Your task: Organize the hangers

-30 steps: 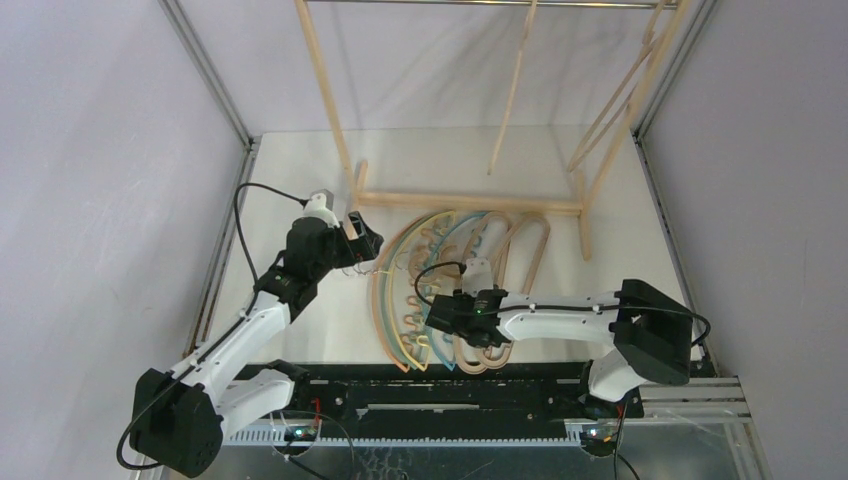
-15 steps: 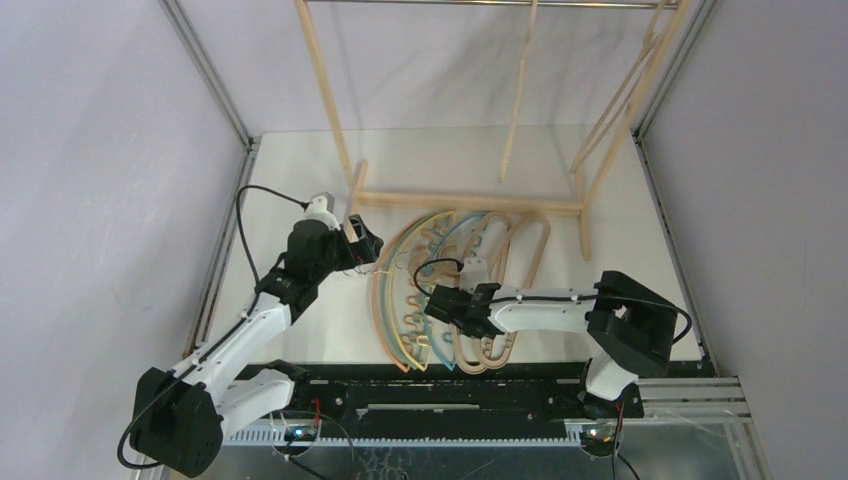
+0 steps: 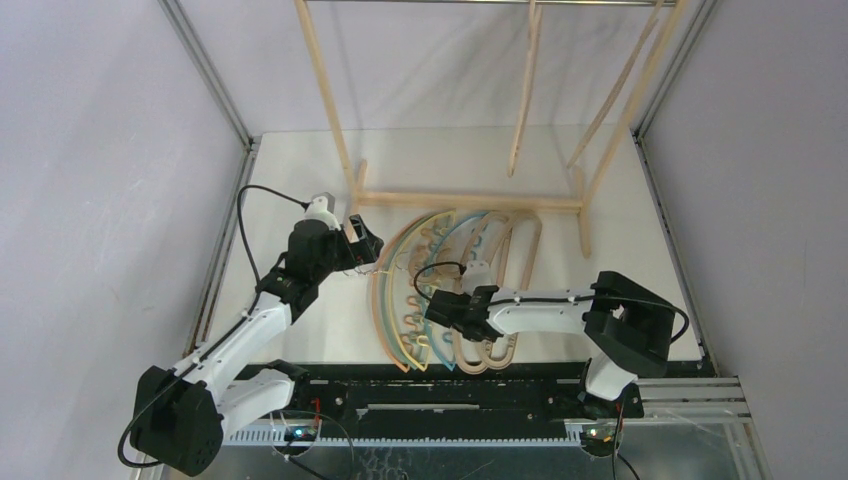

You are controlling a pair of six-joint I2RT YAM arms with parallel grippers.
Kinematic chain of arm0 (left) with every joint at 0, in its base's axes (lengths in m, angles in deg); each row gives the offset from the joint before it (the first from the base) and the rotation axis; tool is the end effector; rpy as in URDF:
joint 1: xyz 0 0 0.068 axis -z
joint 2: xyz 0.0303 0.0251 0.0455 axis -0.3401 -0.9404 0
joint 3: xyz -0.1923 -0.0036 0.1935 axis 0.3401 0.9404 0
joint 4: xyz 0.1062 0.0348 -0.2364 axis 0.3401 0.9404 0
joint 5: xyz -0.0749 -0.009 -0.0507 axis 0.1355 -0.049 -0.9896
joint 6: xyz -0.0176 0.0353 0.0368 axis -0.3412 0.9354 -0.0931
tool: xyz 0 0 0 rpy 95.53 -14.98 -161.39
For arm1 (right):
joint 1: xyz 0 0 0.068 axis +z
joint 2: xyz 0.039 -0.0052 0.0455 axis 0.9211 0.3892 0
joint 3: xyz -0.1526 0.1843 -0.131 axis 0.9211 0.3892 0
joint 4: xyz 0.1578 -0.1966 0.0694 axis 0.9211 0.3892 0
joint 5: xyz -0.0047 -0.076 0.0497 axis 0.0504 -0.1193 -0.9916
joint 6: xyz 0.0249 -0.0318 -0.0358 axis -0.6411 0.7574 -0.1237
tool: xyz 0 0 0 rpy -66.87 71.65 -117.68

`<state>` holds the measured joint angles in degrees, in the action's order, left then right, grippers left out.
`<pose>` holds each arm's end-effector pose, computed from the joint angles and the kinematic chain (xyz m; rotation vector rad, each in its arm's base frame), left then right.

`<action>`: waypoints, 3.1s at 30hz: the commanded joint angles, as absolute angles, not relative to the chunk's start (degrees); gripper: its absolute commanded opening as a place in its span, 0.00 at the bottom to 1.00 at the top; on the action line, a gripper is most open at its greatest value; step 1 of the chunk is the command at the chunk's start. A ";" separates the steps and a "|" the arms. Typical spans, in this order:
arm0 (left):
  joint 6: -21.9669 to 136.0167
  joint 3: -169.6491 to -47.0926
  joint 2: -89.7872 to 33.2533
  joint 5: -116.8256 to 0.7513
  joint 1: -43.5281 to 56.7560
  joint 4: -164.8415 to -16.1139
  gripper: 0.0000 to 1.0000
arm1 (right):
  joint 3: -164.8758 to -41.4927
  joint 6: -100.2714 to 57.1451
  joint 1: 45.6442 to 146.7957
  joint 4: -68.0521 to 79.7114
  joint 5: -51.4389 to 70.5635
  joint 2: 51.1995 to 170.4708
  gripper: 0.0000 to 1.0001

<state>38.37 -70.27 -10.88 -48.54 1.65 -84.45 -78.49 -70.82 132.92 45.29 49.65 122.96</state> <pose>0.2098 -0.0819 0.2415 -0.1731 2.0936 -0.5320 0.1281 0.2387 0.1535 -0.1689 2.5703 -0.2127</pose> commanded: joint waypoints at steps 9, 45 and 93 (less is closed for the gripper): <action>37.71 -70.12 -9.71 -48.66 2.00 -86.58 0.99 | -92.47 -79.12 141.13 70.31 64.13 114.31 0.00; 37.62 -70.74 -4.76 -48.75 1.96 -84.95 1.00 | -138.79 -42.10 122.30 32.23 36.37 125.67 0.00; 38.38 -70.56 -6.20 -47.92 1.98 -85.03 0.99 | -140.24 -42.72 106.50 30.36 40.67 128.86 0.00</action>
